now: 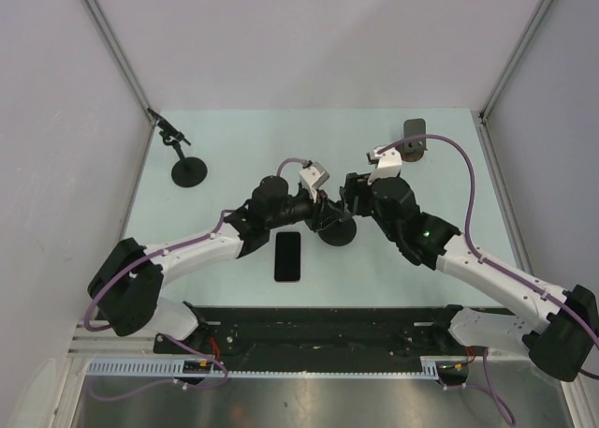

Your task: Remove the phone from the phone stand

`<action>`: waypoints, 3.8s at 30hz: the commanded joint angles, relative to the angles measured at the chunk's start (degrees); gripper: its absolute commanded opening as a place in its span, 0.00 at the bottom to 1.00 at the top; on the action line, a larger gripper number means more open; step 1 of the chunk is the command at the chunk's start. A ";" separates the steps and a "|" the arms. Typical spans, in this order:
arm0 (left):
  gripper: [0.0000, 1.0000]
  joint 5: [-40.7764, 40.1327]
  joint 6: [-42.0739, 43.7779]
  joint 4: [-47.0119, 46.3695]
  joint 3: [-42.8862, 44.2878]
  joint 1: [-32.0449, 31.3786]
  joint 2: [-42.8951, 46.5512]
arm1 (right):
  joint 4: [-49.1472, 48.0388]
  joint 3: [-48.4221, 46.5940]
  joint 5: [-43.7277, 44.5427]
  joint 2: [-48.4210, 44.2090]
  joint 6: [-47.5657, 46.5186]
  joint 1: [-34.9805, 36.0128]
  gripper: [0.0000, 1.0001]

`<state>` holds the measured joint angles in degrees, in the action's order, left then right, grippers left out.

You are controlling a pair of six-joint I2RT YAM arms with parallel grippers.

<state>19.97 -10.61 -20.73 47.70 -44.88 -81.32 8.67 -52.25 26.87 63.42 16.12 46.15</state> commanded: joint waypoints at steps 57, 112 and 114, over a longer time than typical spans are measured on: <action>0.80 -21.55 -6.44 -13.19 -9.39 -3.54 6.27 | -6.64 -2.68 21.73 6.28 8.76 7.37 0.00; 0.05 2.44 -14.79 -22.60 -2.00 10.87 -9.20 | 0.39 -4.35 -28.08 1.01 -13.39 -8.09 0.00; 0.12 3.84 -15.49 -22.60 -1.04 10.87 -10.26 | -0.49 -4.35 -29.68 1.18 -12.61 -8.09 0.00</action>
<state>25.26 -24.95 -43.57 44.03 -35.29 -89.47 10.85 -56.07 3.86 66.52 4.67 38.57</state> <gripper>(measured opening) 0.311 0.736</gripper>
